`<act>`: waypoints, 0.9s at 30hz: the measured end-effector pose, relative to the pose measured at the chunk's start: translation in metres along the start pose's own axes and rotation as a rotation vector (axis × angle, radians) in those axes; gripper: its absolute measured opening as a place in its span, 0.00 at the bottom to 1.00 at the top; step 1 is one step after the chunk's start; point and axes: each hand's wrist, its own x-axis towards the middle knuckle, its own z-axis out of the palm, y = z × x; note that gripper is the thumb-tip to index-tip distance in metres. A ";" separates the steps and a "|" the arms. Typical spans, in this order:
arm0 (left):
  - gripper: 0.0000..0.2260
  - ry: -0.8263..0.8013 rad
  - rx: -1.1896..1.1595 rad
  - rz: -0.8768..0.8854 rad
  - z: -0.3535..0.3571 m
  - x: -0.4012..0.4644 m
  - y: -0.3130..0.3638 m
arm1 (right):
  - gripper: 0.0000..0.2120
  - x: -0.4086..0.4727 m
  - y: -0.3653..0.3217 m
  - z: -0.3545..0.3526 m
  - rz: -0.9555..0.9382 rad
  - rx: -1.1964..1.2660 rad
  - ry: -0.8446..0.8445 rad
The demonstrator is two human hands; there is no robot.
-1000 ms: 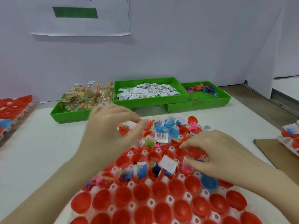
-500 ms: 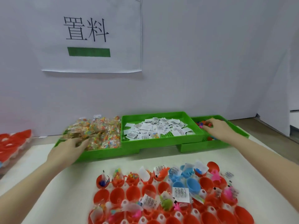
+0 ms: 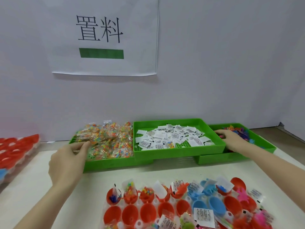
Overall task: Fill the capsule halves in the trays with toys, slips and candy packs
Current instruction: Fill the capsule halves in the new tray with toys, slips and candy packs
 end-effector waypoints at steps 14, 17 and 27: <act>0.04 -0.150 -0.703 -0.001 -0.051 -0.039 0.044 | 0.08 0.001 0.004 -0.010 0.136 0.027 0.210; 0.03 -0.156 -0.746 0.007 -0.052 -0.043 0.050 | 0.14 0.001 0.006 -0.014 0.183 0.007 0.211; 0.03 -0.198 -0.732 0.008 -0.041 -0.050 0.052 | 0.15 -0.006 0.004 -0.017 0.147 -0.130 0.258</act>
